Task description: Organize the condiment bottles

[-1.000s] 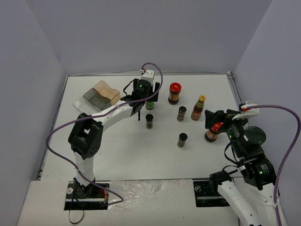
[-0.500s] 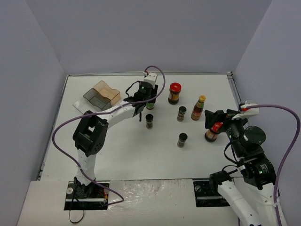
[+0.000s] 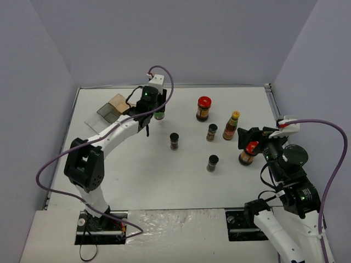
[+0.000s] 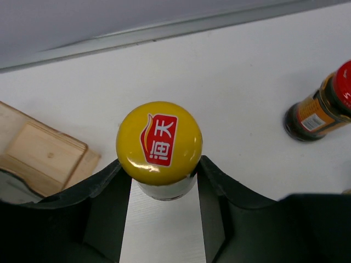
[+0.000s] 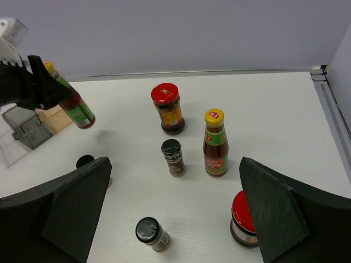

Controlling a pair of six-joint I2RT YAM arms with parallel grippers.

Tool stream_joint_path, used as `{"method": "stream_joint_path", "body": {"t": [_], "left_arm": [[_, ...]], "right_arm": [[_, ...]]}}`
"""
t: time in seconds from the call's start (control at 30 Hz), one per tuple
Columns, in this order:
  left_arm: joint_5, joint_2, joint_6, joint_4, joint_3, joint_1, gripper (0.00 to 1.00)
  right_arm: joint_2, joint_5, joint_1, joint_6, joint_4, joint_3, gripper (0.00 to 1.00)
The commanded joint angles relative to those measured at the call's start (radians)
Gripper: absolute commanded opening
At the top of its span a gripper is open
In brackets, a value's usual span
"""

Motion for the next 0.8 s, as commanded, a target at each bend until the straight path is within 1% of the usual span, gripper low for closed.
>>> {"method": "stream_joint_path", "body": {"t": [0.0,0.17,0.23,0.4,0.53,0.6,0.77], "left_arm": [[-0.035,-0.164,0.049,0.102,0.119,0.094,0.00],[-0.008,-0.145,0.046,0.083,0.148,0.221,0.00],[0.003,-0.127,0.047,0.090,0.163,0.256,0.00],[0.045,-0.035,0.024,0.096,0.225,0.339,0.00],[0.050,0.025,0.037,0.109,0.264,0.376,0.00],[0.064,0.054,0.036,0.111,0.286,0.394,0.00],[0.073,0.136,0.043,0.124,0.338,0.417,0.00]], "right_arm": [[0.031,-0.010,0.009,-0.010,0.096,0.000,1.00],[0.050,-0.010,0.008,-0.011,0.106,0.000,1.00],[0.054,-0.010,0.008,-0.012,0.115,-0.002,1.00],[0.068,-0.010,0.008,-0.015,0.129,-0.008,1.00],[0.069,-0.010,0.008,-0.023,0.129,-0.014,1.00],[0.070,-0.036,0.008,-0.027,0.132,-0.020,1.00],[0.092,-0.050,0.008,-0.031,0.135,-0.020,1.00]]}}
